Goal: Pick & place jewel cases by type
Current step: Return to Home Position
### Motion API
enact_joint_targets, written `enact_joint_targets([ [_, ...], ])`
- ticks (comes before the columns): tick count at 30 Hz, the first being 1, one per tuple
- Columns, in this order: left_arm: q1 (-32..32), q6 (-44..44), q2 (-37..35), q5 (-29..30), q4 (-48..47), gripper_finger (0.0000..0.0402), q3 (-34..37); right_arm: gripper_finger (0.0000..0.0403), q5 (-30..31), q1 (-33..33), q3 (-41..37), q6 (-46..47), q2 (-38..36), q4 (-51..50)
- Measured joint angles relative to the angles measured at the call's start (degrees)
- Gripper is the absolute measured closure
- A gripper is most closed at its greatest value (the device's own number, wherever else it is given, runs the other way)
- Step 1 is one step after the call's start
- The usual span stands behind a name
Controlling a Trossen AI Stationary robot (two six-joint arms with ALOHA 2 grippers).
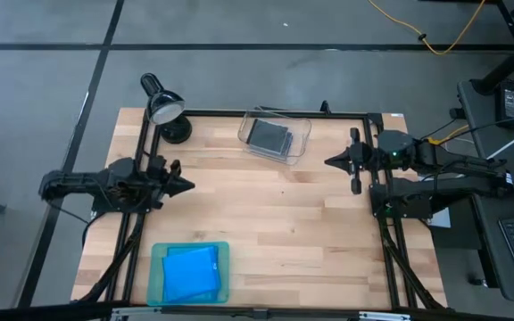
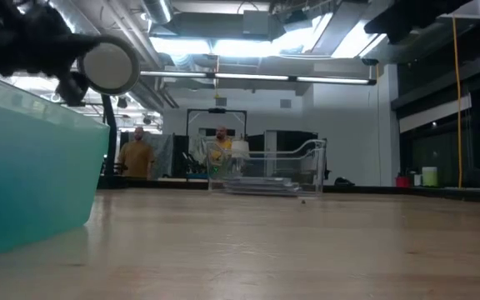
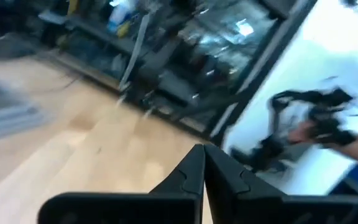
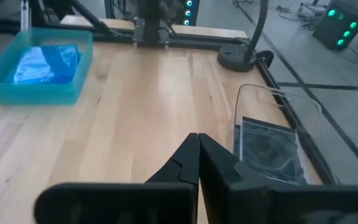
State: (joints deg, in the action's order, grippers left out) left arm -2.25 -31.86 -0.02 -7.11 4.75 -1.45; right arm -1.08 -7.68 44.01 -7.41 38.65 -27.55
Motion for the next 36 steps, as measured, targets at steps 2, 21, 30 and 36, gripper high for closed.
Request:
enact_joint_targets([
  [2, -0.91, -1.12, 0.02, 1.23, -3.55, 0.0398, 0.67, 0.0395, -0.02, -0.02, 0.0, 1.15, -0.36, 0.11],
  [21, -0.79, 5.17, 0.54, 2.03, -2.89, 0.0398, 0.93, 0.0395, -5.13, 0.07, -10.33, 5.86, -15.15, 17.96],
  [30, -0.79, 5.09, 0.54, 2.06, -2.88, 0.0398, 0.93, 0.0395, -5.85, 1.69, -40.55, 17.48, -30.34, 56.62],
  [36, -0.79, 5.12, 0.56, 2.18, -2.89, 0.0398, 0.93, 0.0395, -4.5, 5.09, -43.6, 15.94, -38.5, 45.16],
])
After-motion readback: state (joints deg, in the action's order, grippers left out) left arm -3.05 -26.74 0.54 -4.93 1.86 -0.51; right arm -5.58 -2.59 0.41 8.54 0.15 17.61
